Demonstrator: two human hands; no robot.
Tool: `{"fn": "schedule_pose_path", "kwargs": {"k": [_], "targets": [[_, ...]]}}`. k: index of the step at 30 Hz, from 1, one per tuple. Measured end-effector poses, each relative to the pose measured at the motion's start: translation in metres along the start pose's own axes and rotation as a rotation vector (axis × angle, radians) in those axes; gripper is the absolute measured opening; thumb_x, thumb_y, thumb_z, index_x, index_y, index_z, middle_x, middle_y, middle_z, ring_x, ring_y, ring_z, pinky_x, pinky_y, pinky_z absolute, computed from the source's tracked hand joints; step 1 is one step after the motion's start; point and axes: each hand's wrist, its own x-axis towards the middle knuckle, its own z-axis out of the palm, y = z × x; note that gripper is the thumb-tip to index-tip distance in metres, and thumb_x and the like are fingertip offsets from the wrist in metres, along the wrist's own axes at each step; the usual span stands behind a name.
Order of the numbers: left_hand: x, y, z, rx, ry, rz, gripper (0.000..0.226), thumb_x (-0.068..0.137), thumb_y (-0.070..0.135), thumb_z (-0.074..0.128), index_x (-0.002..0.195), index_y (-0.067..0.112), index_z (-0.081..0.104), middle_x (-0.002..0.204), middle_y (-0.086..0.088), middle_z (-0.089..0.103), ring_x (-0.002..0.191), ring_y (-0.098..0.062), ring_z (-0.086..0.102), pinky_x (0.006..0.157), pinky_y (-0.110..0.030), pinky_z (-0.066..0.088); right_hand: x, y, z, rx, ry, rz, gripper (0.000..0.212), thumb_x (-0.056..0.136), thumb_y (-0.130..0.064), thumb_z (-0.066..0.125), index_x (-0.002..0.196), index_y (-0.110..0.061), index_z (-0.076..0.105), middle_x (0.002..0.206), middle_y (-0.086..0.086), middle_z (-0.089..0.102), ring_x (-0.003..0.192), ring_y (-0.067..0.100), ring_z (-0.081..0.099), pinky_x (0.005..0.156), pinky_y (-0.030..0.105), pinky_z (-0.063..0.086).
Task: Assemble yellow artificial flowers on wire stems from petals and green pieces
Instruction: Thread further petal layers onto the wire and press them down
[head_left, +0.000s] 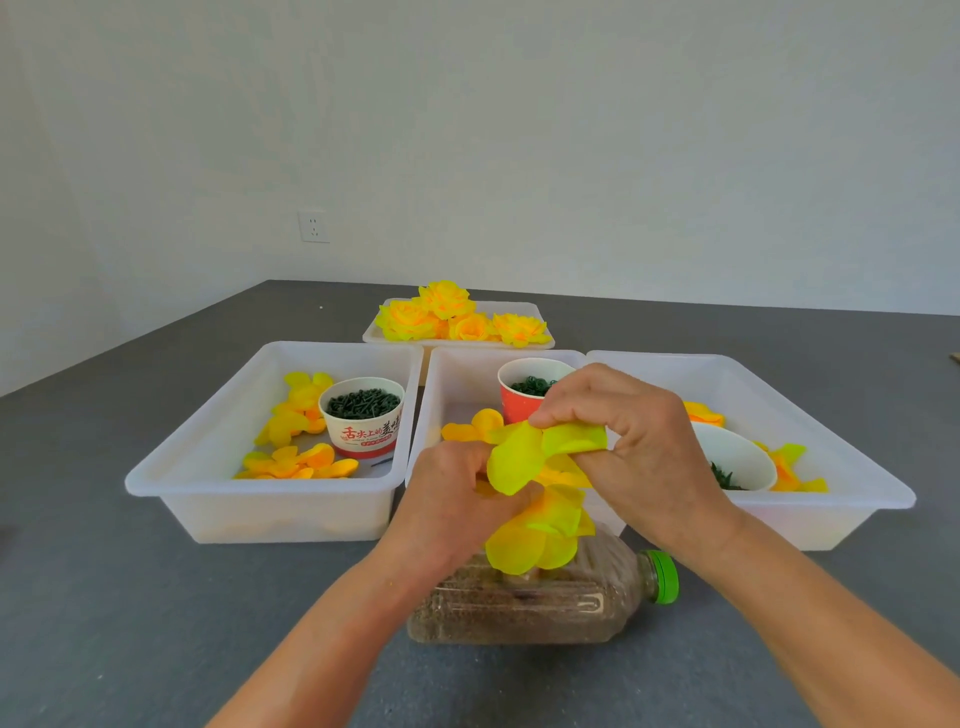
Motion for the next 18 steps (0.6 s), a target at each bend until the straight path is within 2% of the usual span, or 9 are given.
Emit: {"fn": "schedule_pose_path", "kwargs": {"k": [3, 6, 8, 11, 14, 18], "targets": [[-0.0002, -0.0004, -0.0001, -0.009, -0.010, -0.004, 0.015, 0.080, 0.026, 0.072, 0.087, 0.014, 0.073, 0.084, -0.004, 0.072, 0.080, -0.018, 0.067, 0.077, -0.042, 0.054, -0.0018, 0.0025, 0.0019, -0.033, 0.049, -0.064, 0.019, 0.070, 0.003, 0.070, 0.087, -0.005, 0.074, 0.086, 0.008, 0.068, 0.085, 0.011, 0.059, 0.077, 0.022, 0.050], [0.0000, -0.0004, -0.0003, -0.010, -0.020, -0.003, 0.016, 0.080, 0.026, 0.071, 0.088, 0.012, 0.074, 0.084, -0.005, 0.072, 0.081, -0.019, 0.066, 0.077, -0.042, 0.053, -0.0022, 0.0055, 0.0032, 0.017, 0.113, -0.022, 0.022, 0.070, 0.005, 0.073, 0.089, -0.007, 0.072, 0.087, 0.000, 0.068, 0.085, 0.009, 0.061, 0.079, 0.020, 0.051], [0.0000, -0.0009, -0.0001, -0.020, -0.011, 0.001, 0.012, 0.080, 0.025, 0.072, 0.085, 0.015, 0.074, 0.081, -0.001, 0.072, 0.079, -0.014, 0.066, 0.076, -0.036, 0.054, -0.0022, 0.0056, 0.0040, 0.097, 0.120, 0.075, 0.027, 0.070, 0.006, 0.074, 0.087, -0.015, 0.070, 0.085, -0.007, 0.067, 0.083, 0.003, 0.062, 0.078, 0.014, 0.050], [-0.0008, -0.0012, -0.0005, -0.008, -0.001, 0.020, 0.004, 0.078, 0.024, 0.074, 0.074, 0.023, 0.073, 0.069, 0.015, 0.068, 0.069, 0.003, 0.061, 0.068, -0.016, 0.049, -0.0002, 0.0039, 0.0060, 0.307, 0.128, 0.296, 0.028, 0.074, 0.006, 0.070, 0.079, -0.021, 0.069, 0.077, -0.014, 0.070, 0.074, -0.001, 0.065, 0.069, 0.012, 0.050], [-0.0005, -0.0023, -0.0005, -0.012, 0.001, 0.031, 0.007, 0.077, 0.024, 0.074, 0.071, 0.023, 0.072, 0.069, 0.013, 0.068, 0.068, 0.000, 0.061, 0.068, -0.019, 0.050, 0.0037, 0.0045, 0.0083, 0.509, 0.145, 0.479, 0.022, 0.076, 0.003, 0.069, 0.076, -0.019, 0.071, 0.069, -0.007, 0.071, 0.067, 0.005, 0.065, 0.061, 0.018, 0.053], [-0.0004, -0.0016, -0.0003, -0.016, -0.002, 0.039, 0.009, 0.077, 0.023, 0.074, 0.069, 0.024, 0.071, 0.067, 0.014, 0.067, 0.067, 0.001, 0.060, 0.067, -0.019, 0.050, 0.0060, 0.0059, 0.0084, 0.706, 0.144, 0.679, 0.017, 0.074, -0.004, 0.070, 0.088, -0.014, 0.072, 0.082, 0.004, 0.074, 0.073, 0.016, 0.071, 0.061, 0.024, 0.056]]}}
